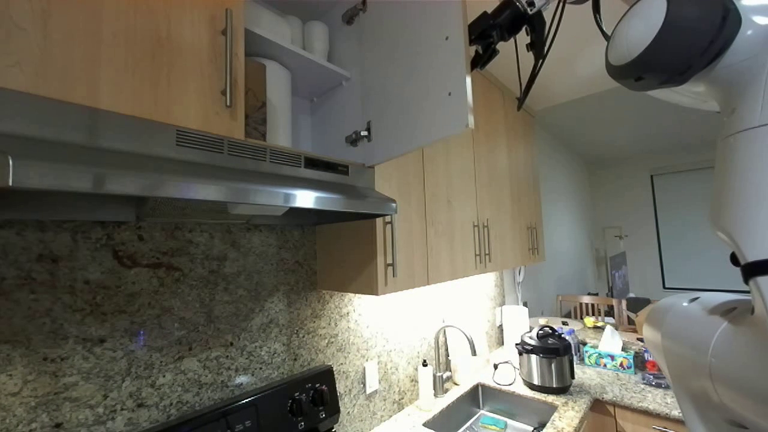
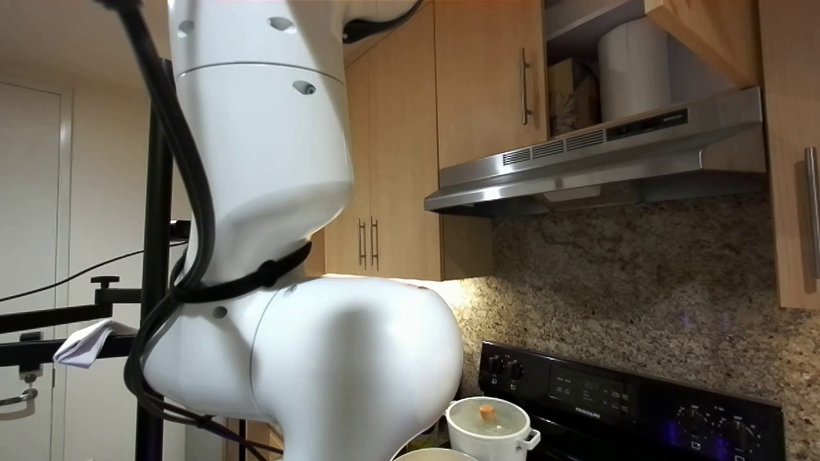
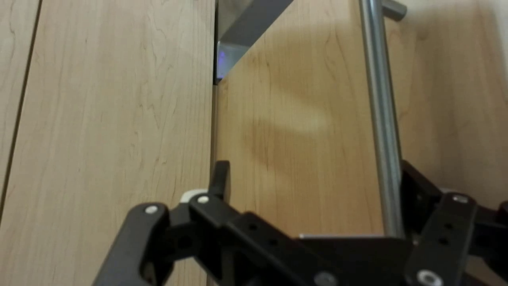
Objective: Open the middle right door of the cabinet
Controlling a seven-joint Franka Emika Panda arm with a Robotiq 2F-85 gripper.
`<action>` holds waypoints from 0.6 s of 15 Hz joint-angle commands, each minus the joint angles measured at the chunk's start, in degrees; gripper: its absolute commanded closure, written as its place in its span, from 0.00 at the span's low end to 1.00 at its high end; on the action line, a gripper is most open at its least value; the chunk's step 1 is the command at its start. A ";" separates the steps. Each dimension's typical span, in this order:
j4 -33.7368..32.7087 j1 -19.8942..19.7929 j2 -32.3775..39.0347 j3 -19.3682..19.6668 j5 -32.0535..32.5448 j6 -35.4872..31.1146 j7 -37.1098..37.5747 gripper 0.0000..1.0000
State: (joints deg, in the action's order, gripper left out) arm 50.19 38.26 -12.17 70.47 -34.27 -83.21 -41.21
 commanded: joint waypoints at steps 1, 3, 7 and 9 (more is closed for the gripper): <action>-3.17 0.68 2.61 3.17 -0.88 -4.87 5.51 0.00; -3.32 1.26 2.37 3.92 -0.92 -4.56 6.46 0.00; -3.41 2.50 2.05 5.18 -1.22 -5.05 7.75 0.00; -3.49 2.98 1.73 5.42 -1.43 -5.35 8.02 0.00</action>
State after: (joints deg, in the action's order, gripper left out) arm 49.50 40.56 -12.29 73.70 -34.29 -82.73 -38.19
